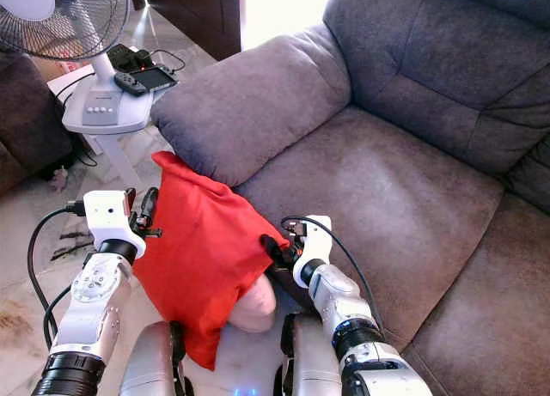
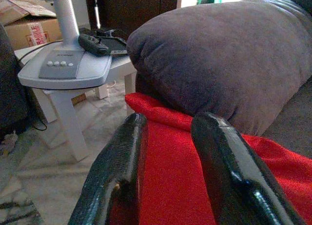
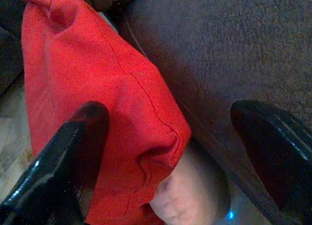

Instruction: Move the pillow to the sofa from floor

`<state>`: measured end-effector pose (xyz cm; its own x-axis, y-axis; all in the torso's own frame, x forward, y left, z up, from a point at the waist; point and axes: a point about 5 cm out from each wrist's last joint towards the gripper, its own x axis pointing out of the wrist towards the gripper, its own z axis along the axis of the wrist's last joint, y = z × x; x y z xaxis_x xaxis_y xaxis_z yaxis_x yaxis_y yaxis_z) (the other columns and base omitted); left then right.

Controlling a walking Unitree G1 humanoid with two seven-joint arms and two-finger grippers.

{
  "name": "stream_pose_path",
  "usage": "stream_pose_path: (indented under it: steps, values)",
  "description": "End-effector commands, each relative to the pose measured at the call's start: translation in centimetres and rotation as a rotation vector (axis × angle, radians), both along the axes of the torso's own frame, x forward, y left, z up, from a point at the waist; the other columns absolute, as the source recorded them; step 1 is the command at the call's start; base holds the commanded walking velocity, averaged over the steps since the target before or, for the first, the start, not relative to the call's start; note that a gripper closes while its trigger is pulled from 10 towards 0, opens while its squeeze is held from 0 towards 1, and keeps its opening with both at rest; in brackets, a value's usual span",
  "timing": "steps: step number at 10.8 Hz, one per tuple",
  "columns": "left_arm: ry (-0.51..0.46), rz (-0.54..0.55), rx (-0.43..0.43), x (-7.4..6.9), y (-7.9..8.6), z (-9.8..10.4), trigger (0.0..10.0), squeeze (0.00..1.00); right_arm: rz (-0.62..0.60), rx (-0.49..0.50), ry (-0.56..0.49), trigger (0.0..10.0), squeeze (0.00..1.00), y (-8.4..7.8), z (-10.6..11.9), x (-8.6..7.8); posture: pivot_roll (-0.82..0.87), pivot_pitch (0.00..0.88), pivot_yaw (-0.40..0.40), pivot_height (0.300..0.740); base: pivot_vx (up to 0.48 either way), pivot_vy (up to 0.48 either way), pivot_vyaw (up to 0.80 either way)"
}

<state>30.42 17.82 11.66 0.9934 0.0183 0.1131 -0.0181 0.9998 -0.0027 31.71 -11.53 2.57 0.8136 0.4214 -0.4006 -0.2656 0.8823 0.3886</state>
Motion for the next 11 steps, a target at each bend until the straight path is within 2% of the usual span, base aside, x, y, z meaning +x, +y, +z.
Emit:
stream_pose_path:
  steps: [1, 4, 6, 7, 8, 11]
  values:
    - [0.019, 0.001, -0.015, -0.2, 0.0, -0.2, 10.0, 0.00, -0.005, -0.009, 0.031, 10.0, 0.00, -0.2, -0.5, -0.2, 0.09, 0.164, -0.073, 0.600, 0.000, 0.000, 0.00]
    - [0.016, -0.002, -0.019, -0.1, 0.0, -0.2, 10.0, 0.00, 0.046, 0.078, 0.029, 10.0, 0.00, 0.5, -0.6, -0.5, 0.10, 0.161, -0.073, 0.600, 0.000, 0.000, 0.00]
    - [0.015, -0.003, -0.019, -0.1, -0.1, -0.1, 10.0, 0.00, 0.036, 0.086, 0.040, 10.0, 0.00, 0.3, -0.9, -0.7, 0.10, 0.160, -0.072, 0.600, 0.000, 0.000, 0.00]
    - [0.015, -0.003, -0.020, -0.1, -0.1, -0.1, 10.0, 0.00, 0.025, 0.106, 0.038, 7.7, 0.00, 0.0, -1.1, -0.8, 0.10, 0.159, -0.073, 0.600, 0.000, 0.000, 0.00]
    - [0.016, -0.003, -0.021, -0.1, -0.1, -0.1, 10.0, 0.00, 0.021, 0.102, 0.049, 0.0, 0.00, -0.5, -1.4, -1.1, 0.10, 0.159, -0.072, 0.600, 0.000, 0.000, 0.00]
    - [0.010, 0.001, -0.023, 0.1, 0.0, 0.0, 10.0, 0.00, 0.023, 0.075, 0.070, 0.0, 0.00, -1.3, -2.2, -1.7, 0.10, 0.154, -0.075, 0.600, 0.000, 0.000, 0.00]
